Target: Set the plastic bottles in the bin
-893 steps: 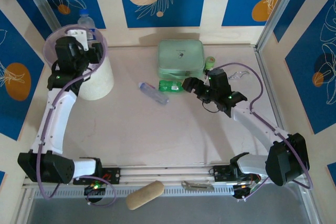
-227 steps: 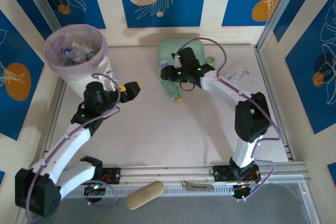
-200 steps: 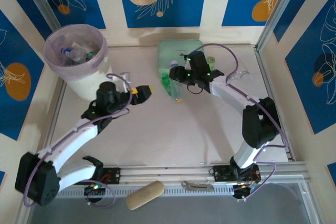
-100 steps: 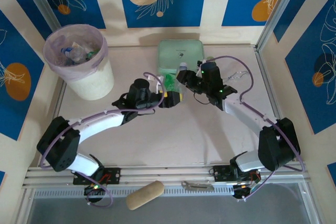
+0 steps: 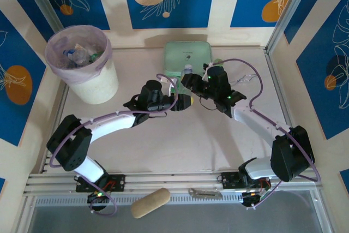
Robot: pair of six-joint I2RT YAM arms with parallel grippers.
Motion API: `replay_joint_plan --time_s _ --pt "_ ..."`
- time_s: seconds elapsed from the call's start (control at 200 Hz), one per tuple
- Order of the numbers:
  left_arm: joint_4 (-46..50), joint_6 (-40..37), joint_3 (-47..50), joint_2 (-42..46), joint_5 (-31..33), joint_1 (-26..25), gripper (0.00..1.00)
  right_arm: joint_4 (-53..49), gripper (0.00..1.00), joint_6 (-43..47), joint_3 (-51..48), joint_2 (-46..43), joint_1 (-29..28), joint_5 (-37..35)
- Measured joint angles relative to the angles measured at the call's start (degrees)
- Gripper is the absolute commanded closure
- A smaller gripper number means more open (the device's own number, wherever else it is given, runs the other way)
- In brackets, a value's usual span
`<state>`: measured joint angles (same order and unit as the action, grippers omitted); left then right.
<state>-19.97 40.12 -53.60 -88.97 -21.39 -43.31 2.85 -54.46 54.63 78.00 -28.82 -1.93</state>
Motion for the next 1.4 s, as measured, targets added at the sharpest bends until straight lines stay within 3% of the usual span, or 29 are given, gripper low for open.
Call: replay_joint_plan --time_s 0.095,0.215,0.27,0.55,0.735,0.985,1.401 --pt "-0.20 0.31 0.00 -0.04 -0.02 0.00 0.45 0.39 0.45 0.00 -0.13 -0.17 0.00 -0.17" --pt "-0.24 0.31 0.04 -0.04 0.00 0.00 0.46 0.50 0.25 -0.11 -0.13 -0.22 0.00 -0.28" --pt "-0.26 0.31 0.15 -0.04 0.31 0.00 0.46 0.57 0.20 0.09 -0.13 -0.24 -0.02 -0.39" --pt "3.69 -0.83 3.72 5.16 3.06 3.45 0.46 0.22 0.19 -0.04 -1.68 -5.03 1.92 -1.09" --pt "13.60 -7.45 2.05 14.05 6.45 10.01 0.46 -0.07 0.19 -0.04 -3.98 -8.98 3.80 -2.93" --pt "27.98 -19.21 -11.96 19.56 10.10 21.14 0.48 -1.95 0.18 -0.02 -4.90 -9.27 3.93 -3.26" --pt "37.16 -30.16 -26.16 19.43 15.69 43.17 0.49 -4.46 0.18 0.68 -4.87 -9.27 3.65 -3.26"
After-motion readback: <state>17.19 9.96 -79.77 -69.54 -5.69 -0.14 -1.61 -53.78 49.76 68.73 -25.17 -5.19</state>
